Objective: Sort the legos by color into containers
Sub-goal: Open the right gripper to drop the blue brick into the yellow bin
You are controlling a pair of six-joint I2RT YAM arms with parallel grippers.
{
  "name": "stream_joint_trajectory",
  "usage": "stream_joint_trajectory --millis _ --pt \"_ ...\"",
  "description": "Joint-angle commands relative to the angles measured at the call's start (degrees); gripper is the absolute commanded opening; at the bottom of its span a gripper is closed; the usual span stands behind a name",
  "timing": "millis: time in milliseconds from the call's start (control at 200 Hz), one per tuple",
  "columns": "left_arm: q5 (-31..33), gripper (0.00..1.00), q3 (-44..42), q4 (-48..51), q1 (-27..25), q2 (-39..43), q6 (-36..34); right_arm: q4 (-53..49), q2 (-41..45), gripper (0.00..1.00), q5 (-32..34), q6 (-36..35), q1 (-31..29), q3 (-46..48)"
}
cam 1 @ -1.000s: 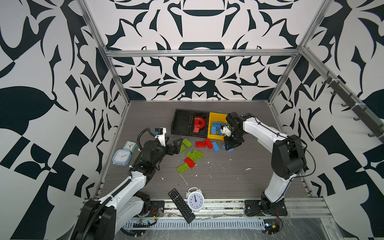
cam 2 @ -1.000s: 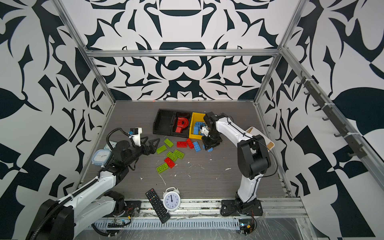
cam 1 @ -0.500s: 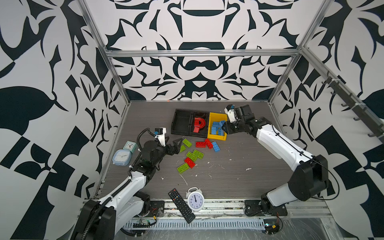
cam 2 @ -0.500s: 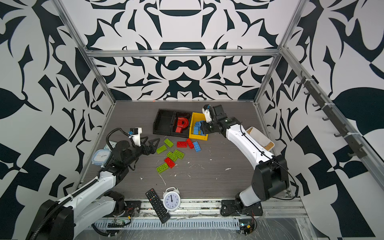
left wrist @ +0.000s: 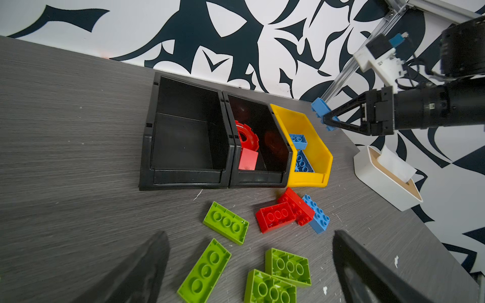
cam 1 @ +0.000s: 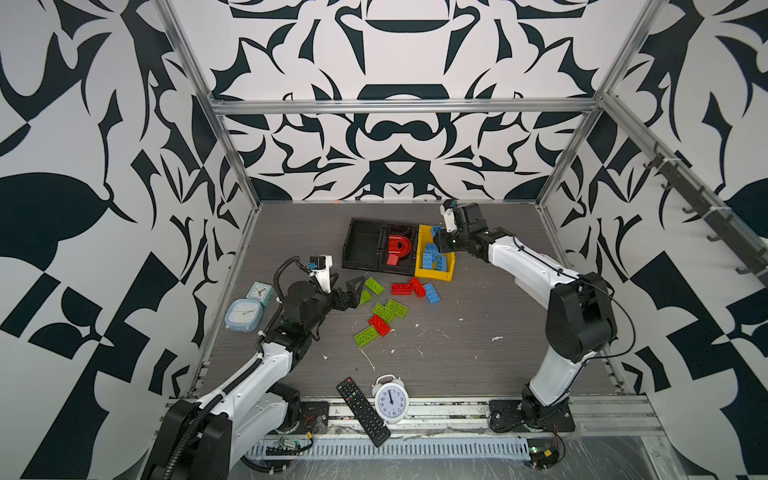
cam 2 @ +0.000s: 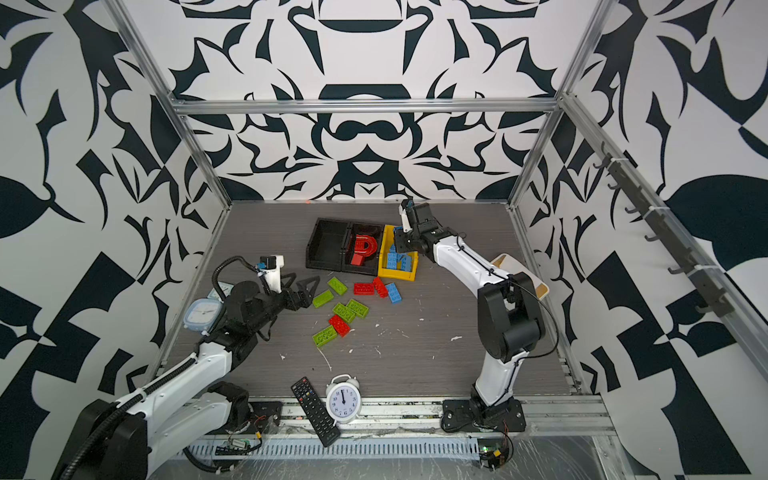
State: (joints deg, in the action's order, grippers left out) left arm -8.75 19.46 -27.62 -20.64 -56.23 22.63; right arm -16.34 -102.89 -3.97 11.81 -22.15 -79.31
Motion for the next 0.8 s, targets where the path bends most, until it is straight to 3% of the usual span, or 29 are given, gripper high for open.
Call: stream_joint_trajectory --millis 0,155,405,600,795 --pt "0.6 1.00 0.0 0.6 -0.1 0.2 -0.2 1.7 -0.3 0.31 0.5 0.8 0.0 -3.0" --pt "0.5 1.00 0.2 0.6 -0.1 0.1 -0.3 1.1 -1.9 0.34 0.6 0.8 0.0 -4.0" --pt "0.6 1.00 0.0 0.6 -0.1 0.4 -0.3 0.2 -1.7 0.58 0.6 0.3 0.0 -4.2" --pt "0.7 1.00 0.1 0.8 -0.1 0.6 -0.3 -1.1 2.4 0.59 -0.6 -0.9 -0.2 -1.3" --pt "1.2 1.00 0.0 1.0 -0.1 1.2 -0.4 -1.2 11.2 0.60 0.4 -1.3 -3.3 10.2"
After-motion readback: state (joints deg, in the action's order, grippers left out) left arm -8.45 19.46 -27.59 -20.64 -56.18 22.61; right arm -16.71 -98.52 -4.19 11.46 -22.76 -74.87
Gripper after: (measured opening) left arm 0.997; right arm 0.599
